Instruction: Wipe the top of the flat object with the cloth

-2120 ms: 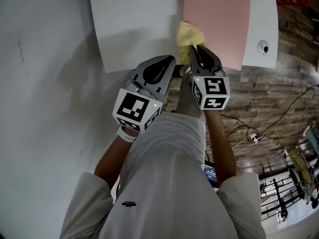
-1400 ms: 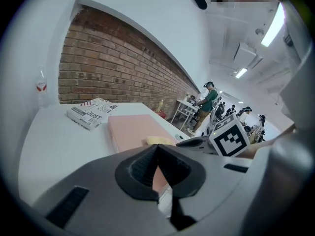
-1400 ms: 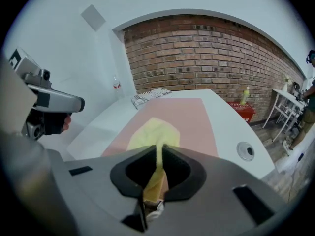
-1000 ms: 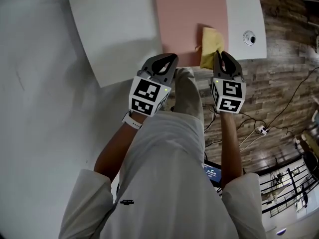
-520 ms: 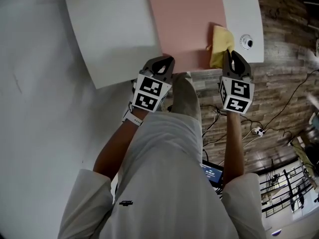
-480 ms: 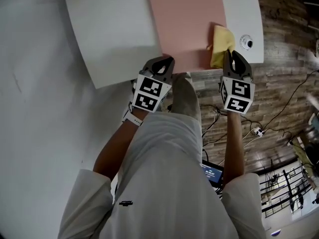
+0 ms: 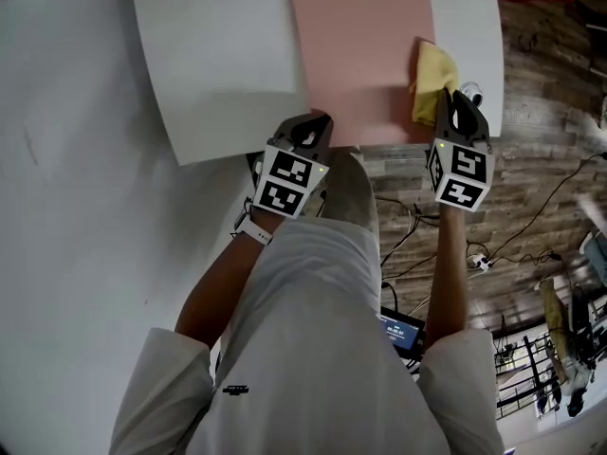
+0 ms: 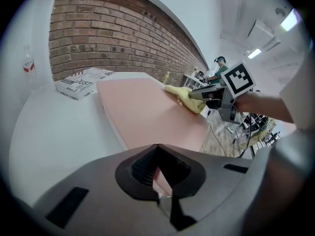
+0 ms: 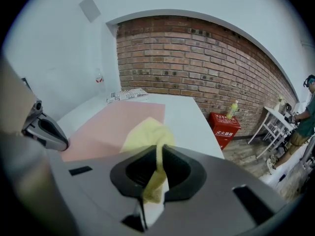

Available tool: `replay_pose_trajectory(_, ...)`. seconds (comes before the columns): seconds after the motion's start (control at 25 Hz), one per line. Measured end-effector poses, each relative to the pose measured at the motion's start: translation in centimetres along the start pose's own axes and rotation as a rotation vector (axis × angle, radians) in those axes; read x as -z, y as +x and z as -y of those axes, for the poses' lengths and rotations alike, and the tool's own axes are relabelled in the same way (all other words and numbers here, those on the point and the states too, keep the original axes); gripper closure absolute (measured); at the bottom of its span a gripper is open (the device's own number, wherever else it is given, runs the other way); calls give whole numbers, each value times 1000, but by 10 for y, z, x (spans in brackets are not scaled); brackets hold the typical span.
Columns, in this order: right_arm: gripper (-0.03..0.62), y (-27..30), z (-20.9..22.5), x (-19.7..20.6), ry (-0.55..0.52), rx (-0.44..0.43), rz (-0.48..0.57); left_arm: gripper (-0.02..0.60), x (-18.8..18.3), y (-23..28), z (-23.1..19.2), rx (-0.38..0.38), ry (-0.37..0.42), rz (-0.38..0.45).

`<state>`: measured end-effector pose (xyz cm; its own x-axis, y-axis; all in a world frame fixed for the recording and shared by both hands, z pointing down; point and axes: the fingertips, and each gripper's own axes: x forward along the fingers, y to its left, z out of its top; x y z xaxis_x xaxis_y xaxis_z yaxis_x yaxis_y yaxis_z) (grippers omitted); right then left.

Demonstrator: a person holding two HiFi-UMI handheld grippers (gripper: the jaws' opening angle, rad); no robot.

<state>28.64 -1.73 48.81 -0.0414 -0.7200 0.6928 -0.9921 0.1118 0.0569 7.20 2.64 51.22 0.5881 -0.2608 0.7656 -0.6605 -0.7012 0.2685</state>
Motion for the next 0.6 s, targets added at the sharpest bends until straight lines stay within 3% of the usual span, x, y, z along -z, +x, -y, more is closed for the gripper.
replay_pose_trajectory(0.36, 553, 28, -15, -29, -10, -81, 39, 565, -2, 1, 0, 22, -30, -4)
replay_pose_trajectory(0.6, 553, 40, -59, -44, -69, -207, 44, 565, -3, 1, 3, 43, -44, -9)
